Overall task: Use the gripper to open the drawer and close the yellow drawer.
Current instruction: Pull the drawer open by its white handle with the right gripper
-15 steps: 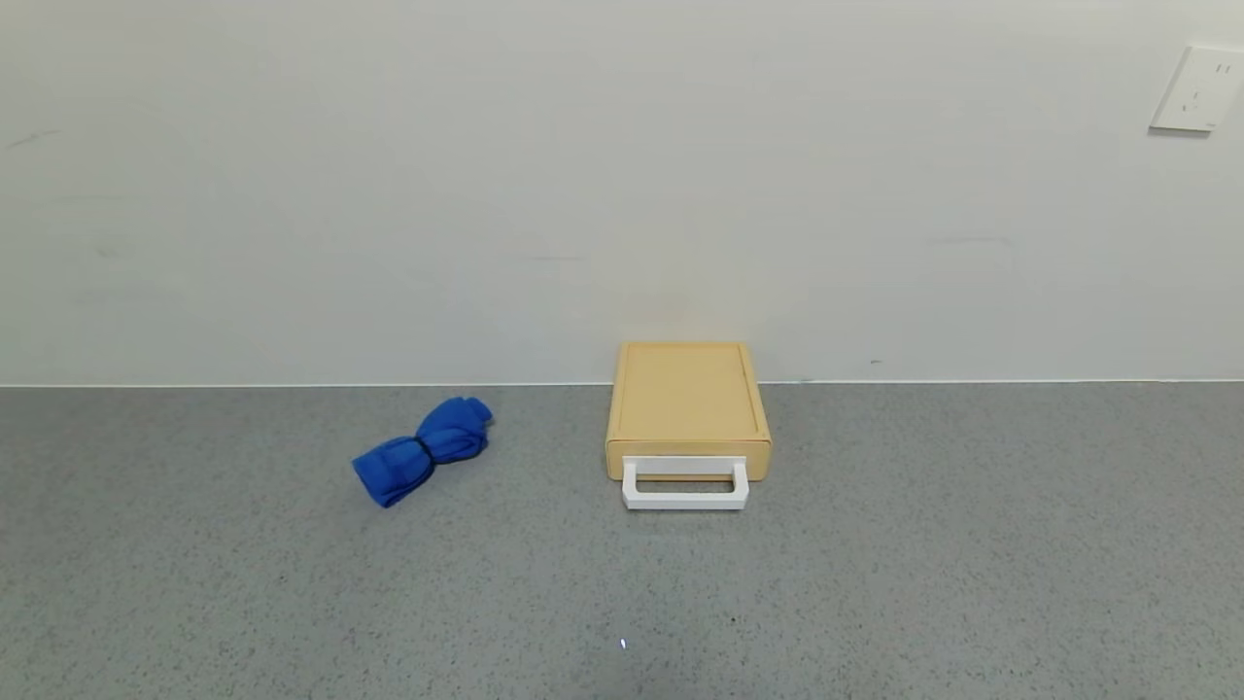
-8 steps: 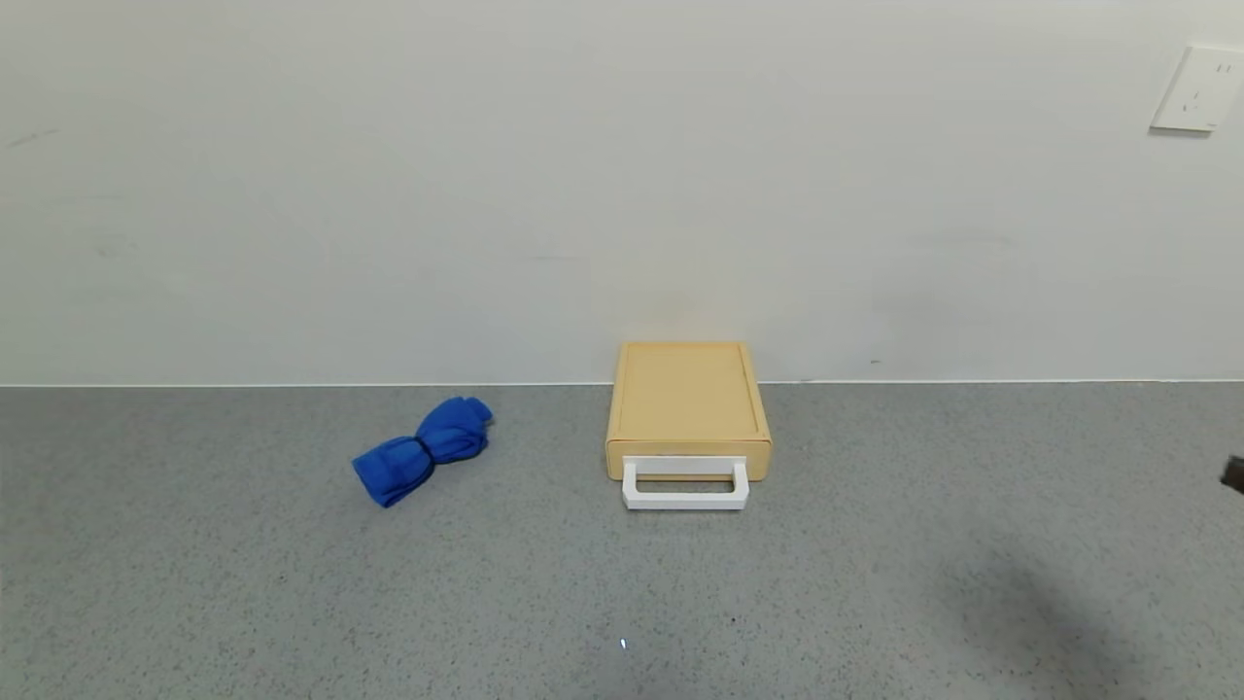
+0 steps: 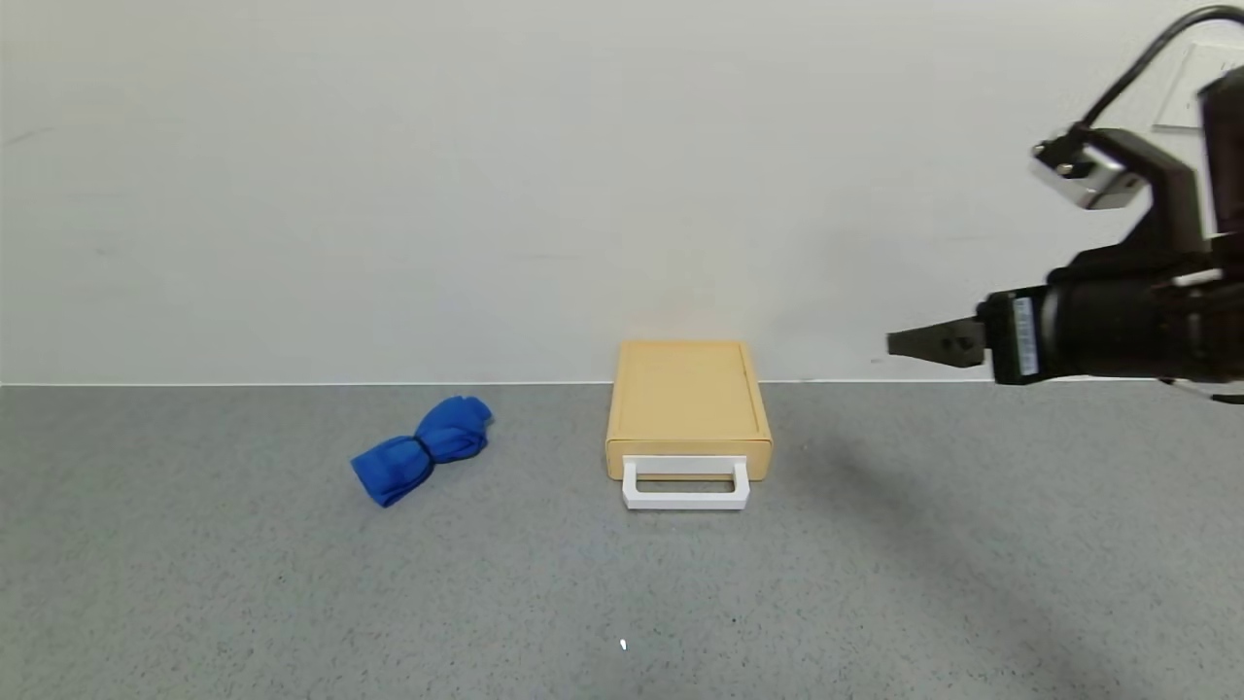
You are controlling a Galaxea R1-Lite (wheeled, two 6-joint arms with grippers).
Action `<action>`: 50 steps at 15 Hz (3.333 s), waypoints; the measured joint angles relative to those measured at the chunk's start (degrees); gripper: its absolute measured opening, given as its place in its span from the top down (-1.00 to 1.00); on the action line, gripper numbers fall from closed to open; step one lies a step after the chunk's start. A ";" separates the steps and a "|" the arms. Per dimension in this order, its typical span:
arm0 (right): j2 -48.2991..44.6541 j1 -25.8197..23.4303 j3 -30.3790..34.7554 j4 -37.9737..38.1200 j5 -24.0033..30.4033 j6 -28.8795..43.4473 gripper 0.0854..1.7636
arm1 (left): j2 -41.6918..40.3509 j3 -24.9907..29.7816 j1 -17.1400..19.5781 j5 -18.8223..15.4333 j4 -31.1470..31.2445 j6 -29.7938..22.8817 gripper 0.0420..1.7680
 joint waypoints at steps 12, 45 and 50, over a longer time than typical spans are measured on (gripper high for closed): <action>32.31 16.21 -21.26 3.95 -10.67 15.81 -0.71 | 0.00 0.00 0.00 -0.09 0.00 0.06 -0.97; 48.30 7.53 -34.00 3.94 23.39 -17.74 0.96 | 0.00 0.00 0.00 -0.02 0.00 0.06 -0.97; 50.97 7.85 -35.38 3.04 23.22 -17.86 0.96 | 0.00 0.00 0.00 -0.04 0.00 0.13 -0.97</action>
